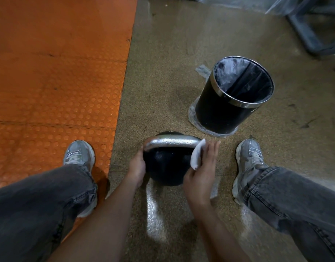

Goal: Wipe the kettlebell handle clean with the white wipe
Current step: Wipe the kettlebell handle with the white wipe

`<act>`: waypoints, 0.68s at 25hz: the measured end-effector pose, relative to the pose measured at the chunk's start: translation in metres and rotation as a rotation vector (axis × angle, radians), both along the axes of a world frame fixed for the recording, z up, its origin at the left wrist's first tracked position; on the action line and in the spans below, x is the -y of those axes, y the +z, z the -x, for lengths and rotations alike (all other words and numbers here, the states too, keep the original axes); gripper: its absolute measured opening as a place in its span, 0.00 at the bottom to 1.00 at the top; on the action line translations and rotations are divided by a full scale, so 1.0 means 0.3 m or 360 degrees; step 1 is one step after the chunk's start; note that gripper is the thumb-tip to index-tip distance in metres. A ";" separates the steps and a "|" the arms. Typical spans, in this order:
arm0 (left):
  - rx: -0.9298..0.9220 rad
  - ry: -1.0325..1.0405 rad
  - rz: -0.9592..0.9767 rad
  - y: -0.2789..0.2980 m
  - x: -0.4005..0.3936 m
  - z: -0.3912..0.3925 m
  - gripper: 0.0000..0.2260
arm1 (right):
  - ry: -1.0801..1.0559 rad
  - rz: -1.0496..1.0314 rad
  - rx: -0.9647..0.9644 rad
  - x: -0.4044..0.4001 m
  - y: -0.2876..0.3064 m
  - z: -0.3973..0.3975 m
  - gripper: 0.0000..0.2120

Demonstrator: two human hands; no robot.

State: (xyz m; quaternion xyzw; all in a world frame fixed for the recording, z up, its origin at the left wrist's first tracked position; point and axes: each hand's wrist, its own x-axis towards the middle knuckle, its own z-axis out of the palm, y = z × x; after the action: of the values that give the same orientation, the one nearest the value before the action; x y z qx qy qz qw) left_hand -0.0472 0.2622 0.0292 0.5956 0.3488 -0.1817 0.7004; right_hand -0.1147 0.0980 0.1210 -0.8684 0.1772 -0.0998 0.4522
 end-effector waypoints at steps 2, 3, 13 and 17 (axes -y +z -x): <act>0.0009 -0.0014 0.0002 0.001 0.000 0.004 0.16 | -0.0043 0.0147 0.0038 0.017 -0.010 -0.006 0.39; -0.0002 -0.0015 0.0015 0.004 0.001 0.003 0.17 | -0.0049 0.0209 0.0042 0.030 -0.016 -0.026 0.38; -0.0004 -0.0027 -0.0030 0.017 0.005 0.002 0.16 | -0.0053 0.0313 0.0013 0.031 -0.024 -0.045 0.43; 0.0027 0.0001 -0.0069 0.007 0.004 0.003 0.15 | -0.0031 0.0359 0.0099 0.004 -0.037 -0.009 0.45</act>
State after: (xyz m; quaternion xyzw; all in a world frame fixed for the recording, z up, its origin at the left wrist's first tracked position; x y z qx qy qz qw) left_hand -0.0481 0.2609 0.0313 0.6121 0.3470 -0.1688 0.6903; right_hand -0.1120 0.0967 0.1099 -0.9085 0.1592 -0.1503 0.3559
